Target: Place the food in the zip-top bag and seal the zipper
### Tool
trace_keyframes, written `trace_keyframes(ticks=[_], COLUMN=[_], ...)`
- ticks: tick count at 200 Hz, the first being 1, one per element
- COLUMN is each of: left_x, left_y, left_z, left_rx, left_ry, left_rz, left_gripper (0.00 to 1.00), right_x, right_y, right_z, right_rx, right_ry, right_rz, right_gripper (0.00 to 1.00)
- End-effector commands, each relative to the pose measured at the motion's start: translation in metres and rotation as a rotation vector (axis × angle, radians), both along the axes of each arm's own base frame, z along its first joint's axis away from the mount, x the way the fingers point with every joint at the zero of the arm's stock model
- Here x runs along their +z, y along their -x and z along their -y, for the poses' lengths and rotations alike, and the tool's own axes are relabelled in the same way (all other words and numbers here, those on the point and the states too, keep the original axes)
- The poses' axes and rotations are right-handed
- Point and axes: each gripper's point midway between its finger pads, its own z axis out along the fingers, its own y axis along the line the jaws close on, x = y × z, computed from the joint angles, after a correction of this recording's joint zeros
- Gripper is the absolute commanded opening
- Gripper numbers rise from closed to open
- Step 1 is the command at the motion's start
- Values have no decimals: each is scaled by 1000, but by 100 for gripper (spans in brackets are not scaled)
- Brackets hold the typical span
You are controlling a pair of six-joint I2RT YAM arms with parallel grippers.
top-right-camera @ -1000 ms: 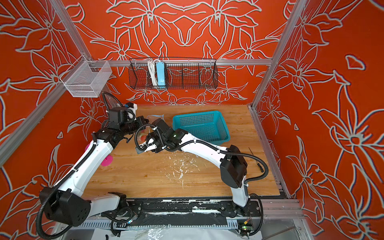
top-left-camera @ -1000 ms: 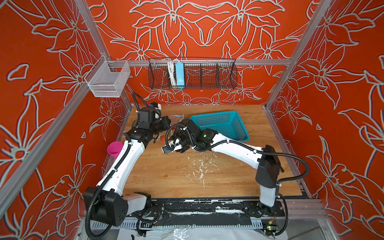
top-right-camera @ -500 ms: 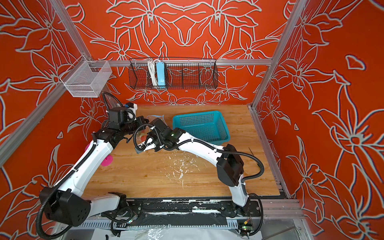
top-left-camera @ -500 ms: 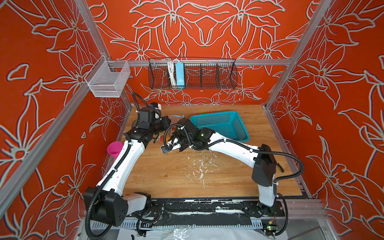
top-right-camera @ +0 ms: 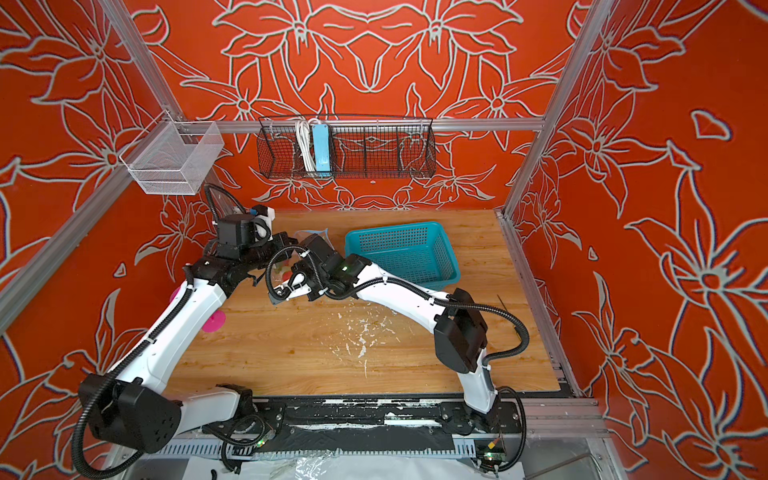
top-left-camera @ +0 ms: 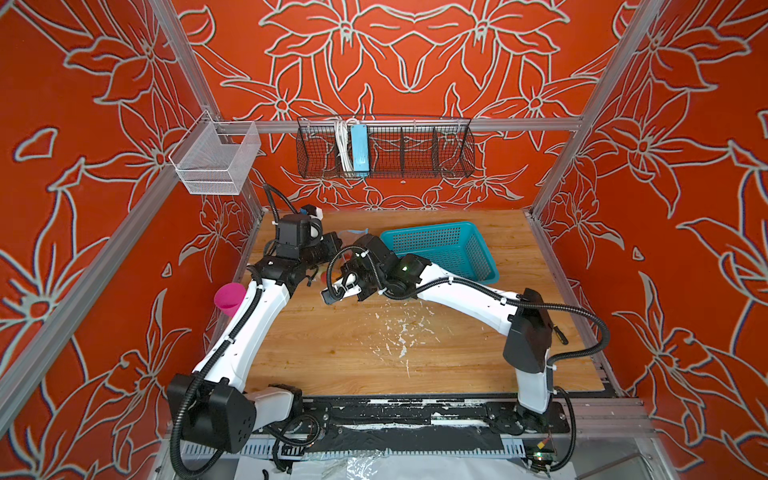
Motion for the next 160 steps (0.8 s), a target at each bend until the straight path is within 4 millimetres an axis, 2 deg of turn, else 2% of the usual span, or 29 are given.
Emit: trace_keyframes(ticks=[1,11,24,29,44,56,81,101,118,136,160], left_x=[4,5,6,6,6,11,27,25,24,22,19], left_y=[-1,-1,-2,-3,-3,-3,6,24,40,59,79], left_z=[-6,-10,-16,-18,-30,-41,-56,-67,-61,-68,-64], left_rx=[18,34,57,65,114,158,200,230,160,176,127], left_ry=[-30,-47,-76,-92,-148,-193,-256,-270,-288,-307,-314], left_rz=[24,26,32,33,19,2,-60,-126,-109,-82,-39], left_gripper=[2,12,35,44,81,100,98,98,98,98,98], right_x=[-2,-2,1,2,6,9,14,19,22,24,31], right_y=[-4,-6,-8,-9,-13,-17,-27,-37,-46,-56,-63], right_z=[-6,-7,-8,-9,-10,-12,-12,-9,-5,0,6], right_rx=[-27,-41,-54,-62,-81,-105,-143,-160,-162,-180,-182], right_ry=[4,-2,-19,-27,-55,-73,-115,-179,-228,-248,-279], right_rz=[-15,-22,-39,-48,-82,-108,-179,-274,-339,-381,-451], right_gripper=[0,0,0,0,0,0,0,0,0,0,0])
